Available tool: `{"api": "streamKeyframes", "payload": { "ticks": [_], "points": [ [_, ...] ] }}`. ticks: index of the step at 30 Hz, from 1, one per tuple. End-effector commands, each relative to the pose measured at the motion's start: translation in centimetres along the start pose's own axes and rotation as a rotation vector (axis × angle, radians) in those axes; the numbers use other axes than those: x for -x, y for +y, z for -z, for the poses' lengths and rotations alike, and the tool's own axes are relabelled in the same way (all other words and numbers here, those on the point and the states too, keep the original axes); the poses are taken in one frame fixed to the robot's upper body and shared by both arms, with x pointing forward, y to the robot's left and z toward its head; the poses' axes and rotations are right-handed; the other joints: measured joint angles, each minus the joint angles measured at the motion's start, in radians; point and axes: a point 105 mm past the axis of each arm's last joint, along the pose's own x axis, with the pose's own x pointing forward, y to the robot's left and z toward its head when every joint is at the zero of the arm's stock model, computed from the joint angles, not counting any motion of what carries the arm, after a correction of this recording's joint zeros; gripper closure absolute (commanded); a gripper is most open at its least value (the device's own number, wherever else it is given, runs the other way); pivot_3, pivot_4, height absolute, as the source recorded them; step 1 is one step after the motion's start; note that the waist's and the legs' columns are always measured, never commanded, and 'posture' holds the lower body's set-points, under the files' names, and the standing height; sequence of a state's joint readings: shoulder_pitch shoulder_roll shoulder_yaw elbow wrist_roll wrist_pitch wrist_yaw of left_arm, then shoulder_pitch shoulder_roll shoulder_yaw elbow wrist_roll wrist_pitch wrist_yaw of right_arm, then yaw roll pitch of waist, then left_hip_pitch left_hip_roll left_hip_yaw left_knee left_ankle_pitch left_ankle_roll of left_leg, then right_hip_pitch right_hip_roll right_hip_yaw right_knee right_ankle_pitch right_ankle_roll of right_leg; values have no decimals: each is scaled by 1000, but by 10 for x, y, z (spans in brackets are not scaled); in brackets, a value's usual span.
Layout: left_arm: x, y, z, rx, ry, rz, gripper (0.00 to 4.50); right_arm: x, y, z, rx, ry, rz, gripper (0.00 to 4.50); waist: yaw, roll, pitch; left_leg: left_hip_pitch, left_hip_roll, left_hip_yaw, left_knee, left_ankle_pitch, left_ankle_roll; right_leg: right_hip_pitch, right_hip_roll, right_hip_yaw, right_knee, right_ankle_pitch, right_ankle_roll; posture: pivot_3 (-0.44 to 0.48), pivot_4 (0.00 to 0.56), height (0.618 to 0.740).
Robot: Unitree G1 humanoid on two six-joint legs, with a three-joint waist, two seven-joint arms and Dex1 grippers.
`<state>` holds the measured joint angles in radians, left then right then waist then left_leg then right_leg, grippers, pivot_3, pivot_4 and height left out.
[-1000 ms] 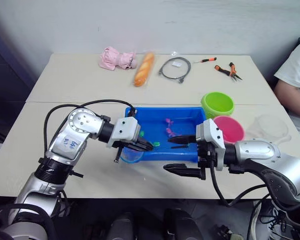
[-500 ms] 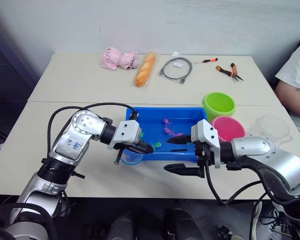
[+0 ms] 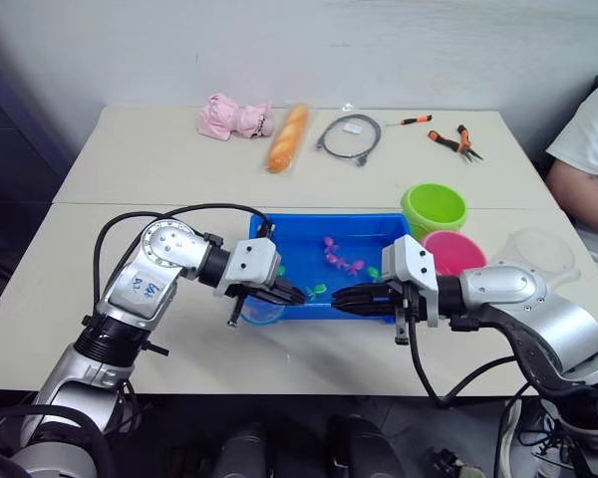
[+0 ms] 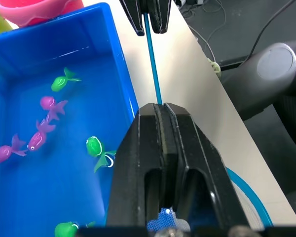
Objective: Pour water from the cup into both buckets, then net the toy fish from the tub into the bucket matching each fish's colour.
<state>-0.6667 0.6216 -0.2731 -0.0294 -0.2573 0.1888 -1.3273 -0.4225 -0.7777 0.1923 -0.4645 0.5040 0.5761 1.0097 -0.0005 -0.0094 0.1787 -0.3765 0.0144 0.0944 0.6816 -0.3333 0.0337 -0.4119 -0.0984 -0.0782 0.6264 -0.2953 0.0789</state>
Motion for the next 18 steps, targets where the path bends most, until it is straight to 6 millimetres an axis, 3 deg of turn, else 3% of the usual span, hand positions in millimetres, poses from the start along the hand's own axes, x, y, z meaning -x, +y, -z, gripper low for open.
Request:
{"api": "streamKeyframes", "payload": {
  "ticks": [1, 7, 12, 18],
  "points": [
    [8, 3, -20, -57, -78, -22, 2649, 1, 2, -6, 113, -2, -28, 4500, 0, 0, 0, 0, 0, 0, 0, 0, 0, 0, 0, 0, 0, 0, 0, 0, 150, 738],
    [46, 20, -52, 32, -279, -159, 34, 11, 2, -9, 127, -38, -3, 4500, 0, 0, 0, 0, 0, 0, 0, 0, 0, 0, 0, 0, 1, 0, 0, 0, 150, 738],
    [100, 28, -36, 150, -227, -355, 34, 42, 0, -14, 74, -114, 83, 4500, -2, 0, 0, 0, 0, -1, 0, 0, 0, 1, 0, -1, 1, 0, 0, 0, 150, 738],
    [132, 11, 6, 245, -152, -560, 34, 87, -19, 11, 47, 13, 298, 4500, -1, 0, 0, 2, 0, 0, 0, 0, -1, 2, 0, 0, 0, 0, 1, 0, 150, 738]
  ]
}}
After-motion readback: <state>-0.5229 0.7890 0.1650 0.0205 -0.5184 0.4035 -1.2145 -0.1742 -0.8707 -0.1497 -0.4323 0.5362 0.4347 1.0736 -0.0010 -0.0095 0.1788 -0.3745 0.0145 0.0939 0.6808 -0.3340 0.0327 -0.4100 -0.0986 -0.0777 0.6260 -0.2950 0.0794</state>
